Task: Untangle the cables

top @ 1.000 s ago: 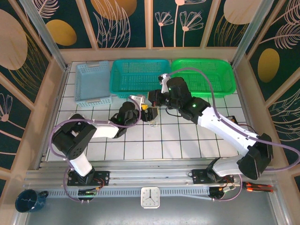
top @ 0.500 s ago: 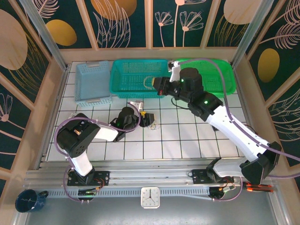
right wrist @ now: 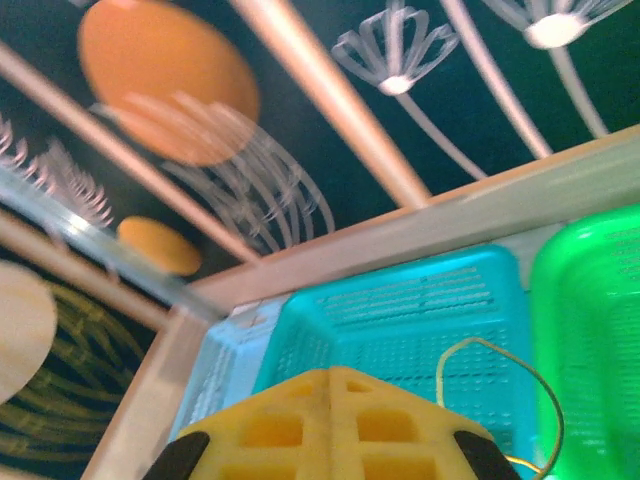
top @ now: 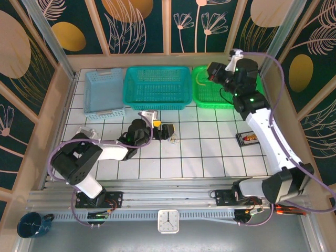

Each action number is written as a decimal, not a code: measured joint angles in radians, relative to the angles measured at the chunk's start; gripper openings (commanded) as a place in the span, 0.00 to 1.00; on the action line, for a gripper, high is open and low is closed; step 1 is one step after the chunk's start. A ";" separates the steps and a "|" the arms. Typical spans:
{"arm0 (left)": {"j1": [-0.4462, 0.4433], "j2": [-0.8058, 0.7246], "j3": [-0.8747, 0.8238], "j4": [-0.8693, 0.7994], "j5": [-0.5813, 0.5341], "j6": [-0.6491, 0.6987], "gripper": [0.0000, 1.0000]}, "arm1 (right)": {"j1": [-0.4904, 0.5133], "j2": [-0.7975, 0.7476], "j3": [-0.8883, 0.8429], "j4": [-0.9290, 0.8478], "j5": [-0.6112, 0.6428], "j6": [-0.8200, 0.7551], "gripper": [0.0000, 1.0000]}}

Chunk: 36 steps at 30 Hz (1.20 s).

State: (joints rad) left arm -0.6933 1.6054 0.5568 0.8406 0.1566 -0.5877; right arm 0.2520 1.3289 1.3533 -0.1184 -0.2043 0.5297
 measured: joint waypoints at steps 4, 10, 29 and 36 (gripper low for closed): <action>0.000 -0.051 0.001 -0.037 -0.001 0.000 0.99 | -0.098 0.077 0.002 0.052 0.000 0.012 0.00; 0.000 -0.120 0.006 -0.092 -0.015 -0.030 0.99 | -0.170 0.248 0.048 0.095 0.001 0.027 0.00; 0.000 -0.257 0.006 -0.149 -0.094 -0.185 0.99 | -0.224 0.750 0.246 0.100 0.019 -0.009 0.00; 0.000 -0.260 0.004 -0.148 -0.087 -0.200 0.99 | -0.224 0.804 0.259 0.082 0.019 -0.026 0.00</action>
State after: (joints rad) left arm -0.6933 1.3453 0.5610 0.6930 0.0700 -0.7876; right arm 0.0277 2.1330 1.6127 -0.0360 -0.1856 0.5041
